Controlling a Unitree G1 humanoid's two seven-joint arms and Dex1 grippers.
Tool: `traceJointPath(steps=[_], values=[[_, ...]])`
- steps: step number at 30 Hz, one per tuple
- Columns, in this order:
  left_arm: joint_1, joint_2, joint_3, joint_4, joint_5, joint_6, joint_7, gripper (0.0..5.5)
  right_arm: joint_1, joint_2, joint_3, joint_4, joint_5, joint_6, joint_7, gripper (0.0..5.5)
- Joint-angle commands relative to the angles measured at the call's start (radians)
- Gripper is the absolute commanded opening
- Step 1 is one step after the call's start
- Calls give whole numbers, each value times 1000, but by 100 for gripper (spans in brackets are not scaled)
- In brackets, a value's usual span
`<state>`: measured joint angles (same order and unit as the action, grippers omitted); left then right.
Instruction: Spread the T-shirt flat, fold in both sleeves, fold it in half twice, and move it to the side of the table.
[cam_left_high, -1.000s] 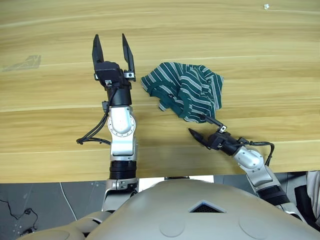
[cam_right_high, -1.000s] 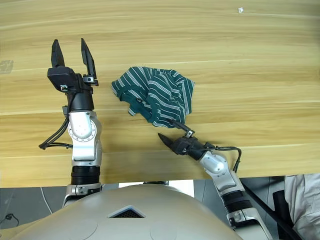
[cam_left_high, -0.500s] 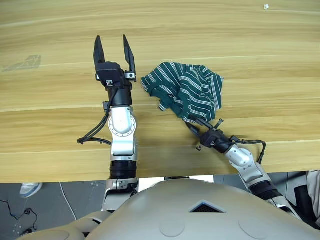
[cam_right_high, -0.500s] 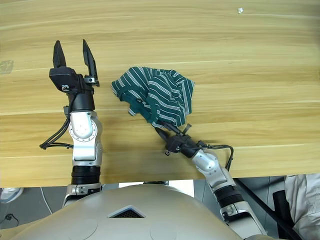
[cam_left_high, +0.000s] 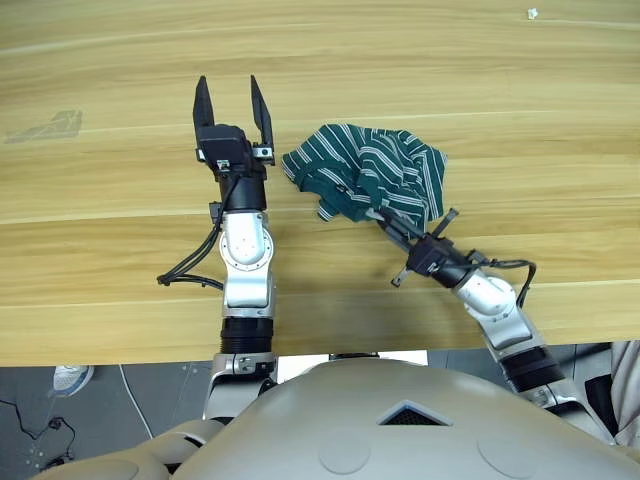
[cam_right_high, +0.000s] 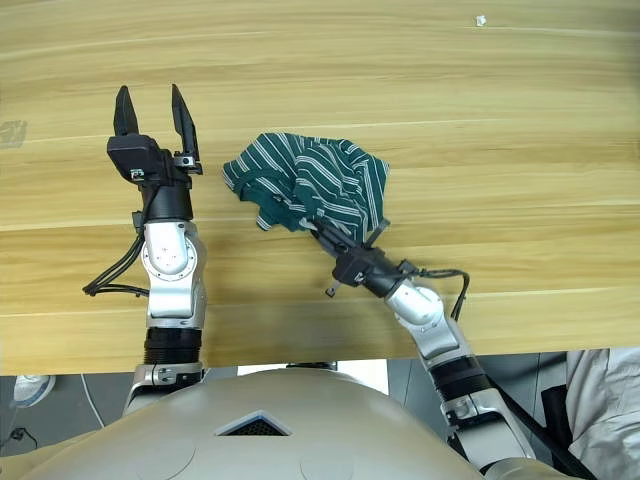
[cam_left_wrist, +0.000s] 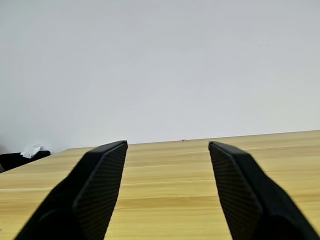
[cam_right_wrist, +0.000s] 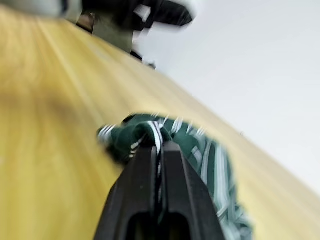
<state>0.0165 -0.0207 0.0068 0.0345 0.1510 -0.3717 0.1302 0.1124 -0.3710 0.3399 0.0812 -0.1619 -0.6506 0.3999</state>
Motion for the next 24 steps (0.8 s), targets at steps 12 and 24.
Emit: traceJointPath(steps=[12, 24], values=[[204, 451, 6, -138, -136, -51, -537, 304, -294, -138, -180, -256, 145, 204, 146, 4], [142, 475, -164, -91, -38, -90, -652, 304, -311, -114, -153, -238, 117, 196, 154, 4]])
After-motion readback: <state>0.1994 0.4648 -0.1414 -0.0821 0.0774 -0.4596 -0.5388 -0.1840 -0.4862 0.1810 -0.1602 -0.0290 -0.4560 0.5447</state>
